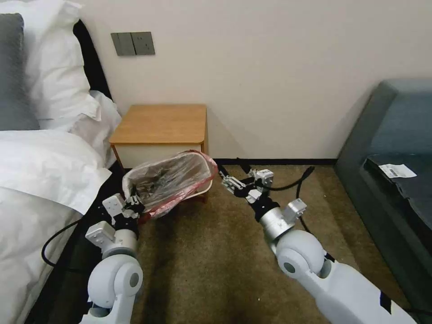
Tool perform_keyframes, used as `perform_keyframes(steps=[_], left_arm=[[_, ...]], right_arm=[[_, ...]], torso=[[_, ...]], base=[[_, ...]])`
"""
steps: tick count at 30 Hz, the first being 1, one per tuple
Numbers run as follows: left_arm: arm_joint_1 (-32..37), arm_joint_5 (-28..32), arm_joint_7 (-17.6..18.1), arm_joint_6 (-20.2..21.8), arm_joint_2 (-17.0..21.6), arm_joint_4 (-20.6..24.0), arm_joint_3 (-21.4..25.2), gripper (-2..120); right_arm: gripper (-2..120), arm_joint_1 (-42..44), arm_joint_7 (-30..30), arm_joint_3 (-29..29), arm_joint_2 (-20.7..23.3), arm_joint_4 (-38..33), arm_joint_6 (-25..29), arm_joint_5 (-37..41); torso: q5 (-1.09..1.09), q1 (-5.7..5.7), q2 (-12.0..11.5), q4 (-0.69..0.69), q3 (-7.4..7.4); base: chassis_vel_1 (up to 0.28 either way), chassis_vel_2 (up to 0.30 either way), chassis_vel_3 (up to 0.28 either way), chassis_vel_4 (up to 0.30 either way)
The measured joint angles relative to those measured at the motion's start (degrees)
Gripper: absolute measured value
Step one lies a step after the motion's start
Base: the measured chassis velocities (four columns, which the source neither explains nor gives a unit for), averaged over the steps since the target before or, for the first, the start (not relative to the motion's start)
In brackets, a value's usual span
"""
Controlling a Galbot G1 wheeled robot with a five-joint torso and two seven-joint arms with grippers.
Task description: Pick up the garbage bag from the table and place it over the trash can.
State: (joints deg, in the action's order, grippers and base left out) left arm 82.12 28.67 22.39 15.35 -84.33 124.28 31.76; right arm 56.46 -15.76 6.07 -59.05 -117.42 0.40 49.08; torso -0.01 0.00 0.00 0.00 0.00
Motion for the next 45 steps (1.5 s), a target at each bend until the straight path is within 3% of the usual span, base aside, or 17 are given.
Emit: perform_keyframes(steps=[4,10,20,25,27,34,43,45], left_arm=[[0.5,-0.3,-0.1,-0.3,0.0,0.1,0.0,9],[0.4,-0.3,-0.2,-0.5,0.1,0.6,0.4,9],[1.1,-0.3,-0.2,-0.5,-0.2,2.5,0.3,9],[1.3,-0.3,-0.2,-0.5,-0.2,3.0,0.4,9],[1.3,-0.2,-0.2,-0.5,-0.1,3.0,0.5,9],[1.4,-0.2,-0.2,-0.5,-0.2,3.1,0.2,9],[1.2,-0.1,-0.2,-0.5,-0.2,2.6,0.2,9],[1.2,-0.1,-0.2,-0.5,-0.2,2.6,0.2,9]], right_arm=[[99,-0.8,-1.3,0.1,-1.9,1.6,-1.8,4.5],[100,-1.4,-4.0,-0.5,-5.0,3.6,-3.6,8.6],[99,-2.3,-2.6,-0.7,-7.3,7.0,-3.2,8.6],[90,-2.6,-1.4,-0.6,-8.2,8.1,-2.5,8.5],[74,-2.5,-0.7,-0.6,-8.7,8.3,-2.0,8.0],[55,-2.2,0.1,-0.9,-9.0,8.3,-1.5,7.3],[17,-1.5,0.5,-1.5,-9.3,8.1,-1.1,6.8],[14,-1.5,0.5,-1.4,-9.3,8.1,-1.1,6.8]], torso=[[0.00,0.00,0.0,0.00,0.00],[0.00,0.00,0.0,0.00,0.00],[0.00,0.00,0.0,0.00,0.00],[0.00,0.00,0.0,0.00,0.00],[0.00,0.00,0.0,0.00,0.00],[0.00,0.00,0.0,0.00,0.00],[0.00,0.00,0.0,0.00,0.00],[0.00,0.00,0.0,0.00,0.00]], base=[[0.000,0.000,0.000,0.000],[0.000,0.000,0.000,0.000],[0.000,0.000,0.000,0.000],[0.000,0.000,0.000,0.000],[0.000,0.000,0.000,0.000],[0.000,0.000,0.000,0.000],[0.000,0.000,0.000,0.000],[0.000,0.000,0.000,0.000]])
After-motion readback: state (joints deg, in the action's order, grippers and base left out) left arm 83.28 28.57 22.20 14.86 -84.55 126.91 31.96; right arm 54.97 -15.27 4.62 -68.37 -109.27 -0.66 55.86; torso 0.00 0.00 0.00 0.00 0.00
